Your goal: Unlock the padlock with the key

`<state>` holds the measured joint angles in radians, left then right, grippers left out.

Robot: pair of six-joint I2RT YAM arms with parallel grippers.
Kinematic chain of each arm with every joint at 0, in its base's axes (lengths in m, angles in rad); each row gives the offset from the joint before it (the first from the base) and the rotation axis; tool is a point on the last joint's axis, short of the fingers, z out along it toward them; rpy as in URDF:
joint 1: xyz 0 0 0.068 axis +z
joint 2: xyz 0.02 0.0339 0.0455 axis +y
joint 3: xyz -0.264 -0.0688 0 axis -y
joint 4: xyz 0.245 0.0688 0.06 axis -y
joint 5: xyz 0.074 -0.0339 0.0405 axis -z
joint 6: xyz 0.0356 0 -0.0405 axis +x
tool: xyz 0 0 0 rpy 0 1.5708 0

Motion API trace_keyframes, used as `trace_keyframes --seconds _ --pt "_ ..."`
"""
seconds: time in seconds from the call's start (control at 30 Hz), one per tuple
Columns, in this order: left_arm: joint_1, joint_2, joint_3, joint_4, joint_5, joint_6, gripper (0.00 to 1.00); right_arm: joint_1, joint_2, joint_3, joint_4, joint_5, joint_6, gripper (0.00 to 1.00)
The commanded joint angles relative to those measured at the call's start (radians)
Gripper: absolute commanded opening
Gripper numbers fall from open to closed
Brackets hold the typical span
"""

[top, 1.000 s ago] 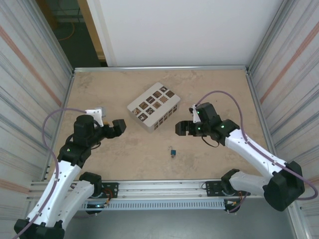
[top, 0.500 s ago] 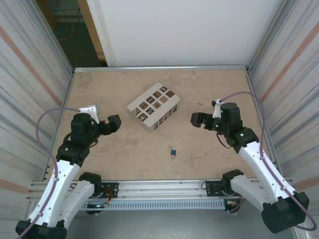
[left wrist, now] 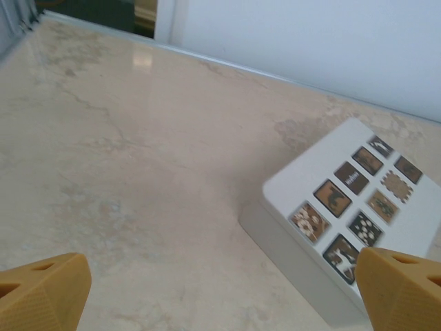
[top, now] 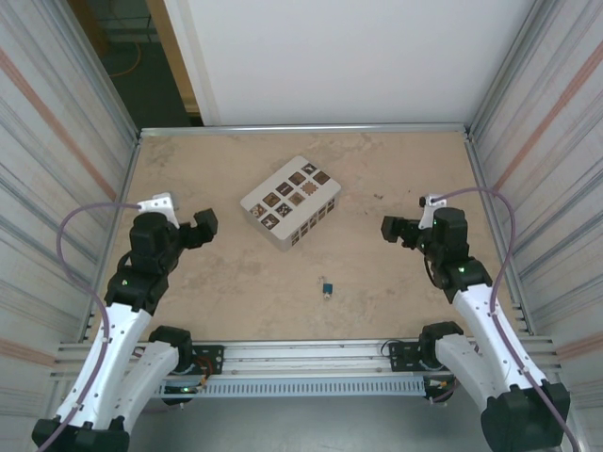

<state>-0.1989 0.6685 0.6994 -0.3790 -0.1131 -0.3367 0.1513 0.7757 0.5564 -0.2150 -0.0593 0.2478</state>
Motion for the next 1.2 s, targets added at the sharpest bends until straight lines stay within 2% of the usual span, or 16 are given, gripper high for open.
trace_keyframes --seconds 0.0,0.3,0.5,0.7,0.9,1.1,1.17 --pt "0.02 -0.007 -0.011 0.069 -0.072 0.054 0.99 -0.02 -0.023 -0.042 0.116 0.066 -0.079 0.99" --pt "0.096 0.046 -0.042 0.138 -0.053 0.073 0.99 -0.09 0.049 -0.133 0.271 0.075 -0.079 0.99" --pt "0.143 0.076 -0.111 0.238 -0.074 0.079 0.99 -0.129 0.162 -0.188 0.448 0.081 -0.087 0.99" --pt "0.146 0.098 -0.181 0.355 -0.081 0.126 0.99 -0.133 0.309 -0.233 0.648 0.098 -0.123 0.99" --pt "0.146 0.123 -0.189 0.358 -0.092 0.152 0.99 -0.133 0.403 -0.27 0.813 0.092 -0.157 0.99" --pt "0.145 0.155 -0.211 0.394 -0.123 0.159 0.99 -0.139 0.51 -0.265 0.972 0.031 -0.205 0.99" --pt "0.146 0.181 -0.223 0.419 -0.144 0.17 0.99 -0.139 0.544 -0.24 0.973 0.019 -0.234 0.99"
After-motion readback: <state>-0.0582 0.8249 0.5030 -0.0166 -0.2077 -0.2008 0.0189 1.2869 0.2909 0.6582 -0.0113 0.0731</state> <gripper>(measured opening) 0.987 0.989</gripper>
